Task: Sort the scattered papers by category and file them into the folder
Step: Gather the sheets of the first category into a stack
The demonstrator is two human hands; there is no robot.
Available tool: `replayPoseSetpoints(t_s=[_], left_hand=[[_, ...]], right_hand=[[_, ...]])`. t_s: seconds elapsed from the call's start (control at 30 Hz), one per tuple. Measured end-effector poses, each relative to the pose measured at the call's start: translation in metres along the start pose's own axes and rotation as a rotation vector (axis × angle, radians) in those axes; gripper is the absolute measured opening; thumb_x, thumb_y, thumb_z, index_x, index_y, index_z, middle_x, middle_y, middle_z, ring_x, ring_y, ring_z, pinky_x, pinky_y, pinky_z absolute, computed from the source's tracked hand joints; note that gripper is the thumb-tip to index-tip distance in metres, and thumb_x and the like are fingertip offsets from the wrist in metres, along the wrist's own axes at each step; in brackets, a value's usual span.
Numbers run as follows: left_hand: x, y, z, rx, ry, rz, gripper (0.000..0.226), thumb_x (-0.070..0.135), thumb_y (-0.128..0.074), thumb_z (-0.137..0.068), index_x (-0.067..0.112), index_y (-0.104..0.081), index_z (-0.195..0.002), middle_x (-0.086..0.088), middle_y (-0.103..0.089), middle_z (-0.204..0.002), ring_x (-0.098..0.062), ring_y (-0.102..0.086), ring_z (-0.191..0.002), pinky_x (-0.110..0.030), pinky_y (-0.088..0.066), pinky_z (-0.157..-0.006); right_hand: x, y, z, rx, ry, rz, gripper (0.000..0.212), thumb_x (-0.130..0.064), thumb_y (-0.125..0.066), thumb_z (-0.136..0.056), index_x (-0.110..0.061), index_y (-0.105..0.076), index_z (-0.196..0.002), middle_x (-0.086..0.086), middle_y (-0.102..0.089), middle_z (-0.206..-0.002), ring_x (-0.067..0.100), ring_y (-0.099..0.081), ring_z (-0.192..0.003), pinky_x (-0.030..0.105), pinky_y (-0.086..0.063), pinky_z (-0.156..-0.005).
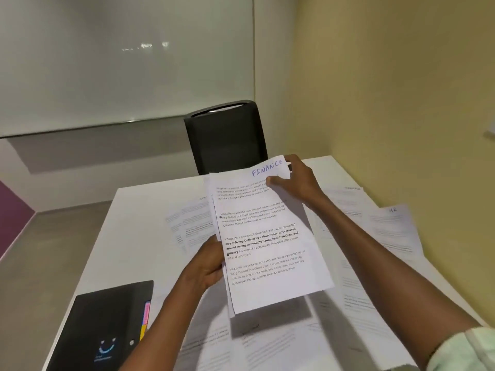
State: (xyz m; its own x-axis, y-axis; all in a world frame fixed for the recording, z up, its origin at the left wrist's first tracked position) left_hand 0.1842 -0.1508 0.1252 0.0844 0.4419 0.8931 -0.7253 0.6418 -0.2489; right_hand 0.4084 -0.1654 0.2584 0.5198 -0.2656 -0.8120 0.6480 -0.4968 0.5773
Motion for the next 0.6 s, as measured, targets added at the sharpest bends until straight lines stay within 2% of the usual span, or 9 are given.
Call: replayPoseSetpoints(t_s=[0.07, 0.13, 0.2, 0.27, 0.33, 0.37, 0.47, 0.53, 0.6], left_hand=[[-0.031, 0.005, 0.003, -0.052, 0.078, 0.055, 0.034, 0.006, -0.068, -0.09, 0.005, -0.066, -0.124, -0.024, -0.065, -0.125, -0.04, -0.063, -0.114, -0.053, -0.048, -0.1], [-0.058, 0.007, 0.007, -0.1, 0.132, 0.084, 0.042, 0.009, -0.07, -0.091, 0.003, -0.06, -0.131, -0.025, -0.06, -0.132, -0.042, -0.058, -0.12, -0.054, -0.045, -0.103], [-0.081, 0.012, 0.011, -0.076, 0.185, 0.116, 0.05, 0.018, -0.075, -0.087, 0.004, -0.059, -0.133, -0.026, -0.055, -0.138, -0.043, -0.055, -0.124, -0.056, -0.043, -0.105], [-0.095, 0.023, 0.014, 0.034, 0.214, 0.232, 0.052, 0.043, -0.068, -0.091, 0.013, -0.062, -0.133, -0.021, -0.057, -0.138, -0.04, -0.057, -0.123, -0.056, -0.043, -0.106], [-0.083, 0.025, 0.017, 0.121, 0.138, 0.29, 0.063, 0.067, -0.041, -0.093, 0.022, -0.063, -0.131, -0.013, -0.066, -0.127, -0.033, -0.064, -0.116, -0.046, -0.052, -0.096], [-0.068, 0.026, 0.02, 0.175, 0.057, 0.216, 0.062, 0.069, -0.038, -0.093, 0.024, -0.064, -0.127, -0.007, -0.07, -0.121, -0.027, -0.067, -0.11, -0.036, -0.056, -0.089], [-0.019, 0.031, 0.032, 0.389, -0.245, -0.147, 0.034, 0.042, -0.062, -0.095, 0.024, -0.063, -0.124, 0.011, -0.069, -0.114, -0.012, -0.065, -0.11, -0.025, -0.05, -0.09], [0.001, 0.029, 0.035, 0.468, -0.371, -0.289, 0.039, 0.029, -0.064, -0.096, 0.017, -0.059, -0.133, 0.007, -0.068, -0.122, -0.011, -0.064, -0.111, -0.025, -0.051, -0.092], [0.012, 0.027, 0.04, 0.538, -0.447, -0.347, 0.04, 0.029, -0.06, -0.098, 0.015, -0.056, -0.135, 0.005, -0.066, -0.124, -0.008, -0.063, -0.107, -0.013, -0.052, -0.083]], right_hand=[[0.041, -0.012, 0.03, -0.059, -0.21, -0.076, 0.096, -0.051, -0.08, -0.072, -0.015, -0.03, -0.146, 0.006, -0.05, -0.138, 0.024, -0.05, -0.126, 0.034, -0.042, -0.099], [0.084, -0.031, 0.066, -0.194, -0.43, -0.187, 0.101, -0.058, -0.083, -0.064, -0.016, -0.035, -0.142, 0.006, -0.054, -0.127, 0.02, -0.055, -0.114, 0.034, -0.044, -0.093], [0.114, -0.06, 0.1, -0.338, -0.528, -0.309, 0.064, -0.04, -0.086, -0.069, -0.005, -0.056, -0.113, 0.005, -0.06, -0.091, 0.012, -0.057, -0.074, 0.025, -0.042, -0.066], [0.125, -0.073, 0.123, -0.259, -0.54, -0.427, 0.024, -0.008, -0.078, -0.08, 0.006, -0.065, -0.094, 0.004, -0.067, -0.066, 0.009, -0.06, -0.051, 0.017, -0.044, -0.05], [0.129, -0.073, 0.132, -0.104, -0.514, -0.552, 0.023, 0.007, -0.069, -0.082, 0.01, -0.066, -0.104, 0.005, -0.07, -0.075, 0.011, -0.068, -0.061, 0.016, -0.051, -0.052], [0.123, -0.069, 0.132, -0.044, -0.459, -0.56, 0.027, 0.005, -0.07, -0.083, 0.006, -0.066, -0.11, 0.004, -0.072, -0.086, 0.012, -0.071, -0.072, 0.017, -0.055, -0.06], [0.097, -0.054, 0.124, 0.058, -0.254, -0.388, 0.032, -0.015, -0.073, -0.085, -0.012, -0.068, -0.117, -0.002, -0.072, -0.105, 0.008, -0.068, -0.093, 0.022, -0.056, -0.08], [0.078, -0.042, 0.123, 0.125, -0.147, -0.363, 0.035, -0.022, -0.071, -0.087, -0.016, -0.064, -0.121, -0.005, -0.07, -0.11, 0.003, -0.066, -0.096, 0.017, -0.054, -0.08], [0.07, -0.031, 0.126, 0.184, -0.081, -0.402, 0.035, -0.024, -0.07, -0.088, -0.018, -0.062, -0.121, -0.006, -0.07, -0.111, 0.007, -0.066, -0.1, 0.021, -0.054, -0.082]])
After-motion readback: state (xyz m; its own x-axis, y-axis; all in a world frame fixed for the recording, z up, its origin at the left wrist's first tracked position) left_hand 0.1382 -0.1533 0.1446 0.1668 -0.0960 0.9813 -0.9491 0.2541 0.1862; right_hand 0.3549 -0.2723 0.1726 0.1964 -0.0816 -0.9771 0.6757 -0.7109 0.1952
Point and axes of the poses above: each hand's wrist, its own z-axis away from the middle knuckle, its own y-axis out of the back of the hand, x = y × z, the point moved 10 cm from there along -z, towards the middle knuckle
